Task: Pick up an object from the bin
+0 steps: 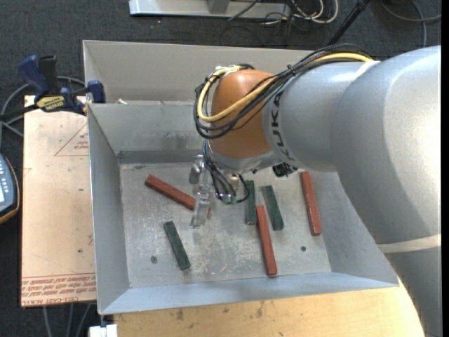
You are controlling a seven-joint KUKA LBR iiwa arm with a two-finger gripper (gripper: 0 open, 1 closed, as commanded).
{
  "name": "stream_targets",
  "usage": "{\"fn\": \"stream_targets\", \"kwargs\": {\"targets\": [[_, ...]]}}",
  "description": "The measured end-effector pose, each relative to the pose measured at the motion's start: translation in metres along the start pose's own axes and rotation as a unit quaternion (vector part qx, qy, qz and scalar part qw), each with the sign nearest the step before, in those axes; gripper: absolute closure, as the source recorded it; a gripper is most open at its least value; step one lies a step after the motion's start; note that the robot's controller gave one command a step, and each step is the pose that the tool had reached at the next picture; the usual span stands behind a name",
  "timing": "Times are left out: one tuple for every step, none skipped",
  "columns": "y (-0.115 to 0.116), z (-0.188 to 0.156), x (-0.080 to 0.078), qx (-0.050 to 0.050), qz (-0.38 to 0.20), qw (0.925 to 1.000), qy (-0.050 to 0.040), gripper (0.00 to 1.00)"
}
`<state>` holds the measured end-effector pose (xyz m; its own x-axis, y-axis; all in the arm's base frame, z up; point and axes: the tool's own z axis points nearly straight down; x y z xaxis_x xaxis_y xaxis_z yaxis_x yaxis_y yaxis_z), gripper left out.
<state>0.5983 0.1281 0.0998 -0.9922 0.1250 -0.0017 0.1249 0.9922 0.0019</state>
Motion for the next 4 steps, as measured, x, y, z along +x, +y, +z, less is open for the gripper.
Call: {"fn": "stream_targets", "kwargs": {"targets": [[-0.002, 0.031, 0.004, 0.001, 0.103, 0.9947, 0.0012, 0.00], [-0.002, 0.031, 0.003, 0.000, 0.103, 0.9947, 0.0007, 0.00], [-0.002, 0.029, 0.003, 0.000, 0.102, 0.9947, -0.0005, 1.00], [-0.001, -0.005, 0.001, -0.001, 0.102, 0.9948, -0.0014, 1.00]]}}
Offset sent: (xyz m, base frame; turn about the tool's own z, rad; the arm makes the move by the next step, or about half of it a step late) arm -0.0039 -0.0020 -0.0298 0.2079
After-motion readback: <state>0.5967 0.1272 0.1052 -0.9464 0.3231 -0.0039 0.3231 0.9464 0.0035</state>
